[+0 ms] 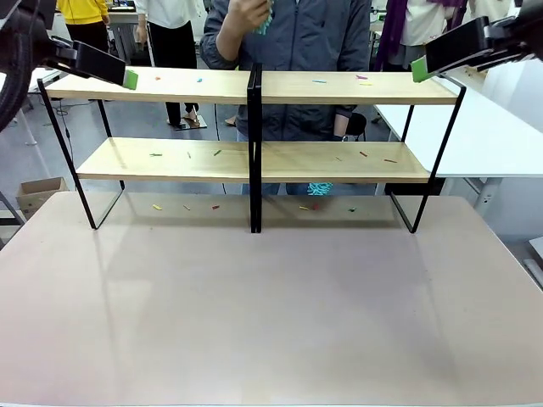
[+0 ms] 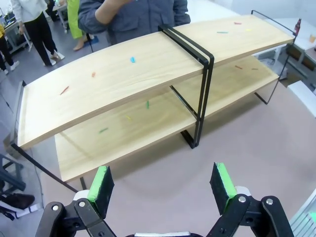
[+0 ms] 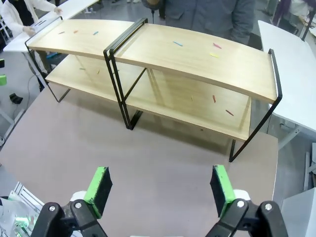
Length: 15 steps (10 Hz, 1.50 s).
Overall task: Clean the shelves.
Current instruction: Pick up the Duster when the human hands it over.
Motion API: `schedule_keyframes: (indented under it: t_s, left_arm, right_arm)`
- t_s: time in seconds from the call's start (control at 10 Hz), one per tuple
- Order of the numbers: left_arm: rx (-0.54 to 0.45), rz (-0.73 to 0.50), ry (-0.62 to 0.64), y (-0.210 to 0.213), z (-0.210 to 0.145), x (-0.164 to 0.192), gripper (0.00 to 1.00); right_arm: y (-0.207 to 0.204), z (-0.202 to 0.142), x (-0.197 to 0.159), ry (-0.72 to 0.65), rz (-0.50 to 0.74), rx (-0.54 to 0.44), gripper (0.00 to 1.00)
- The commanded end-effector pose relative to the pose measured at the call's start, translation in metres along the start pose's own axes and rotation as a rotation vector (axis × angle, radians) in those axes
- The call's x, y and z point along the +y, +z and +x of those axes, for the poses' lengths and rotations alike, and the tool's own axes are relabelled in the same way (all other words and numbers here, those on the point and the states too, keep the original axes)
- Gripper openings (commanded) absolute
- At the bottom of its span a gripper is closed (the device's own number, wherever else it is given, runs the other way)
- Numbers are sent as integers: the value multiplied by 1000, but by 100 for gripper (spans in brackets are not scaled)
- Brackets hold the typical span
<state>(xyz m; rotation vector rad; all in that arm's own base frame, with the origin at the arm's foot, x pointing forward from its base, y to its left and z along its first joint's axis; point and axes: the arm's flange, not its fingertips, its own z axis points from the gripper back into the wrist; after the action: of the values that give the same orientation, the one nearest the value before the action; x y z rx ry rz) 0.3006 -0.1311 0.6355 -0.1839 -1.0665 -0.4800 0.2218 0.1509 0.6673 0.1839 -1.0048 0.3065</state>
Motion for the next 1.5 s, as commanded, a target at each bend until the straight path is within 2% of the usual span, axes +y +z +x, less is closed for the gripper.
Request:
schedule_keyframes:
  t_s: [0.0, 0.7, 1.2, 1.4]
  left_arm:
    - [7, 6, -17, 0, -25, 0, 100]
    - [13, 18, -57, 15, -52, 0, 100]
    - [116, -19, -110, 3, -58, -5, 100]
    - [107, -24, -106, 3, -60, -4, 100]
  right_arm:
    - [-1, 0, 2, -32, 2, -13, 100]
    - [5, -7, 9, -25, 8, -21, 100]
    - [1, -5, 12, -26, 0, -9, 100]
    - [-2, -5, 13, -23, -3, 0, 100]
